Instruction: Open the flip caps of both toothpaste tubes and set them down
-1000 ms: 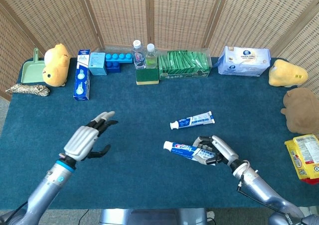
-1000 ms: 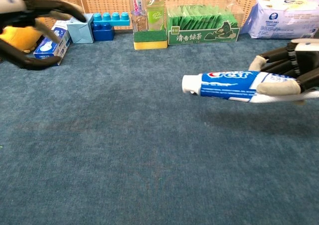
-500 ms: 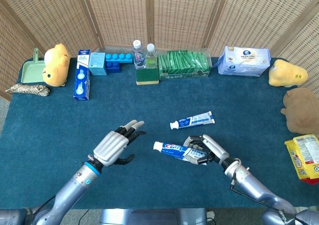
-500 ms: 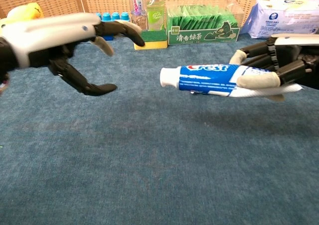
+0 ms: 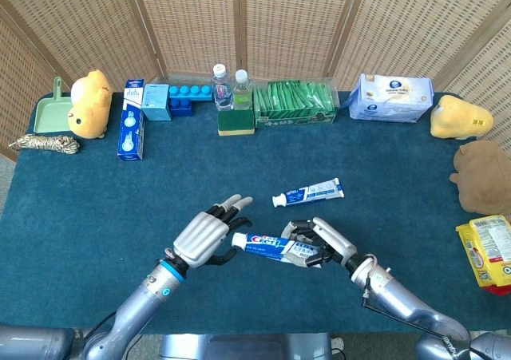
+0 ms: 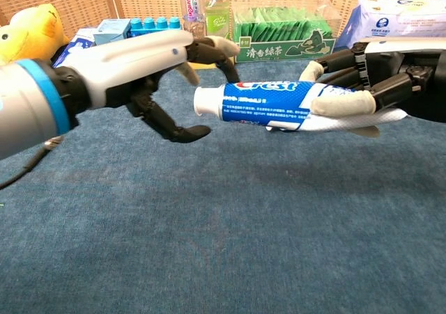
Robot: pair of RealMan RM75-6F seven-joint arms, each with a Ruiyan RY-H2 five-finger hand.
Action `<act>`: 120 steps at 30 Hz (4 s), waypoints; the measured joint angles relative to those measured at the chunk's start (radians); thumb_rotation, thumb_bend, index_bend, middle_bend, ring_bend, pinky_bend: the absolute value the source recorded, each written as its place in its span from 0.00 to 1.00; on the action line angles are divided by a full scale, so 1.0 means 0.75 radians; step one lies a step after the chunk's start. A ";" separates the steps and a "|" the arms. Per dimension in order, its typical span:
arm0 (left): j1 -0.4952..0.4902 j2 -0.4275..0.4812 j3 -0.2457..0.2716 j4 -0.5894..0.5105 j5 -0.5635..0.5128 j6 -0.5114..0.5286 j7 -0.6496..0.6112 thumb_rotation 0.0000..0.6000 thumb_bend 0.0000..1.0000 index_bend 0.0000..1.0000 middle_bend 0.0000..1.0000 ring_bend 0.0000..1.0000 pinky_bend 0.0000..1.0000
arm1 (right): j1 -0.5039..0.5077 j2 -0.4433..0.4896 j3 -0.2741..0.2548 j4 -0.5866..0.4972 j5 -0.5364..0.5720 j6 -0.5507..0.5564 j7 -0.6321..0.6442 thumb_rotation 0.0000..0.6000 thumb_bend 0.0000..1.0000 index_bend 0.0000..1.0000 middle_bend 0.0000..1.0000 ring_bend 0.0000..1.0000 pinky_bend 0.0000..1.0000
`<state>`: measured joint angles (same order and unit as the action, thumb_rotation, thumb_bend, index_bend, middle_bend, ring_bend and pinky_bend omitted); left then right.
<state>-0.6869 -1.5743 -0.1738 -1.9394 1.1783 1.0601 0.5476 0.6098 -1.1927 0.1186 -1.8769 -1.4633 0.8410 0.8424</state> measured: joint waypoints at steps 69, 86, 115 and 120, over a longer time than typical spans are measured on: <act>-0.044 0.041 0.049 -0.039 -0.039 0.028 -0.149 1.00 0.46 0.26 0.08 0.03 0.24 | 0.010 -0.013 -0.075 -0.037 0.091 -0.029 -0.337 1.00 0.52 0.92 0.77 0.68 0.80; -0.042 0.050 0.046 -0.040 -0.044 0.041 -0.175 1.00 0.46 0.25 0.06 0.01 0.24 | 0.010 -0.030 -0.086 -0.041 0.148 -0.028 -0.541 1.00 0.52 0.92 0.77 0.68 0.80; 0.184 0.355 0.158 -0.166 0.120 0.287 -0.263 0.96 0.43 0.16 0.05 0.00 0.19 | -0.017 -0.074 -0.094 0.058 0.206 -0.015 -0.693 1.00 0.46 0.66 0.54 0.43 0.40; 0.305 0.457 0.232 -0.183 0.167 0.389 -0.324 0.94 0.42 0.16 0.05 0.00 0.17 | -0.023 -0.117 -0.107 0.092 0.188 -0.013 -0.705 1.00 0.40 0.40 0.37 0.23 0.22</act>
<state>-0.4579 -1.2317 0.0003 -2.0770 1.3037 1.3516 0.3046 0.5924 -1.2806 0.0385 -1.8077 -1.3220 0.8313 0.3133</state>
